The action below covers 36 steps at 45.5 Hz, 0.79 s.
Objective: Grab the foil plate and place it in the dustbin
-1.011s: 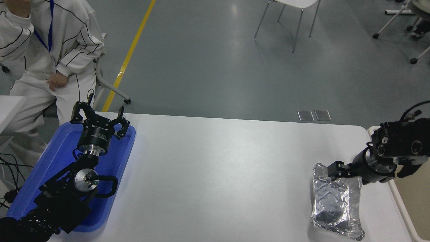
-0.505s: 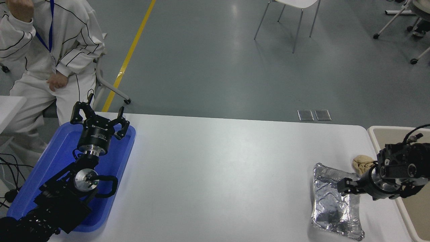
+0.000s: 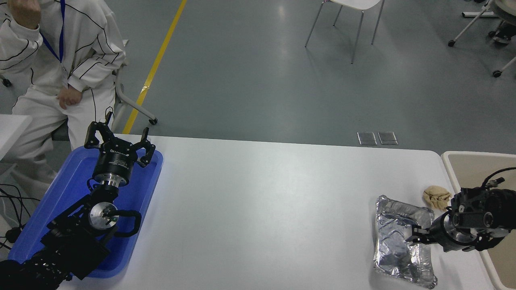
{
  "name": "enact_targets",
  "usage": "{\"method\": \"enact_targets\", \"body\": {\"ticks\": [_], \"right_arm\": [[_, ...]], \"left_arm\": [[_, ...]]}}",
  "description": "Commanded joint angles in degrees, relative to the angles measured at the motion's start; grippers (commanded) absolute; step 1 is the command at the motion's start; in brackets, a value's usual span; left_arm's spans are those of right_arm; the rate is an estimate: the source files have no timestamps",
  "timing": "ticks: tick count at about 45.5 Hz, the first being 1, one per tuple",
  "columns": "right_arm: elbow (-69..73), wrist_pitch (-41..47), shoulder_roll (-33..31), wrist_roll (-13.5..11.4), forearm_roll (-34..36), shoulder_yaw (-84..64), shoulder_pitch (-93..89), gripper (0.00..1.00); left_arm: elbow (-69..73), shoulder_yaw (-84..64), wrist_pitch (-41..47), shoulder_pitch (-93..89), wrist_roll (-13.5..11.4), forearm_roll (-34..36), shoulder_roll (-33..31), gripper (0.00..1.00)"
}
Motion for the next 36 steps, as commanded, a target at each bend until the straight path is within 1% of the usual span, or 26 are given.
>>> {"method": "enact_targets", "body": {"ticks": [1,5,6,7,9,26,36], "right_arm": [[-0.73,-0.04,-0.3,-0.12,1.34,0.72,-1.26,0.39],[-0.38,0.4,-0.39,-0.03,2.57,0.72,-1.09,0.21],[-0.29,0.57,-0.39,-0.03,2.93,0.81,-1.0,0.12],[-0.11,0.75,-0.39,-0.03,3.1,0.98,-0.82,0.07],[0.24,0.93,-0.39,-0.03,3.19,1.68,-0.82,0.01],[2.7,3.21,-1.35,-0.12,3.19,4.14,-0.12,0.0],[6.48,5.67,-6.44,-0.03,2.93,5.11,3.83,0.0]], "left_arm": [[0.0,-0.07,0.0,0.0,0.0,0.0,0.0,1.0],[0.0,-0.07,0.0,0.0,0.0,0.0,0.0,1.0],[0.0,-0.07,0.0,0.0,0.0,0.0,0.0,1.0],[0.0,-0.07,0.0,0.0,0.0,0.0,0.0,1.0],[0.0,-0.07,0.0,0.0,0.0,0.0,0.0,1.0],[0.0,-0.07,0.0,-0.09,0.09,0.0,0.0,1.0],[0.0,-0.07,0.0,0.0,0.0,0.0,0.0,1.0]]}}
